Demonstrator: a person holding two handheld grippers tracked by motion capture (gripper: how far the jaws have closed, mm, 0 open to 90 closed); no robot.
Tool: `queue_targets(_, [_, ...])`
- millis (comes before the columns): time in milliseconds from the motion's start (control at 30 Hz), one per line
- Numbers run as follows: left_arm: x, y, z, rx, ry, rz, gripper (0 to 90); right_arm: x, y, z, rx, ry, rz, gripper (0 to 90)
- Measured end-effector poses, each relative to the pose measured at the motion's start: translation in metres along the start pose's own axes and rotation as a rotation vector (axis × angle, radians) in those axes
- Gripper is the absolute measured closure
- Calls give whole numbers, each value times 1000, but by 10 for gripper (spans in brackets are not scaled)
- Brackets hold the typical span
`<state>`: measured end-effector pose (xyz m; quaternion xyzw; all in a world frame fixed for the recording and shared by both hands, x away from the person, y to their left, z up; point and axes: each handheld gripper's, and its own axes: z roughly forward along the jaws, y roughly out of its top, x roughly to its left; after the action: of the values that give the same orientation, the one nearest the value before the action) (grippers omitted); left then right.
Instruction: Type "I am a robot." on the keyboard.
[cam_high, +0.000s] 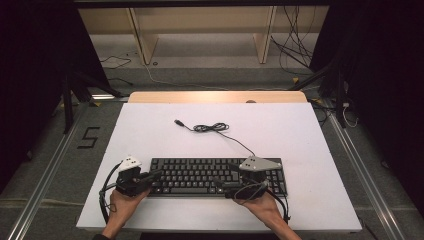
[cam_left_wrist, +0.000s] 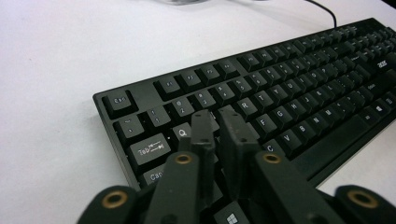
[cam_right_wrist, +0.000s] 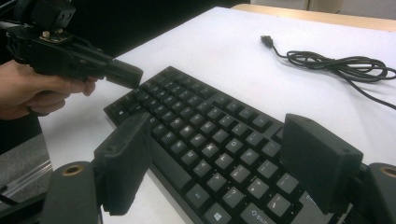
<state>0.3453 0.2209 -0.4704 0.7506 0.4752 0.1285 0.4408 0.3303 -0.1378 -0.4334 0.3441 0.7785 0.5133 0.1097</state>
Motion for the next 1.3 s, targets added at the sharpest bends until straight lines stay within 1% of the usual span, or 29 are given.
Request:
queue_targets(33, [0,0,0,4,2,1,843,0,0,0,0,0,0,259])
queue_targets(133, [1,-1,3,21,4,10,887,-1,-1,-2,2,-2,1,258])
queue_targets(567, [0,-1,15,69,11,27,890,-1,-3,-3,4,-4,2,255])
queue_targets(700, [0,-2,16,76,11,27,890,-1,-3,-3,5,-3,1,255])
queue_targets(867, [0,-2,16,86,11,35,890,0,-4,-3,8,-2,-1,255])
queue_targets(1200, [0,-2,16,84,10,33,890,0,-4,-2,10,-2,-2,255])
queue_targets(1233, [0,-2,17,85,11,33,890,0,-4,-2,10,-2,-2,255])
queue_targets(1267, [-1,-3,18,98,13,33,890,0,-4,-2,10,-2,-1,255])
queue_targets(1300, [-1,-3,18,98,13,33,891,0,-4,-2,10,-2,-1,255])
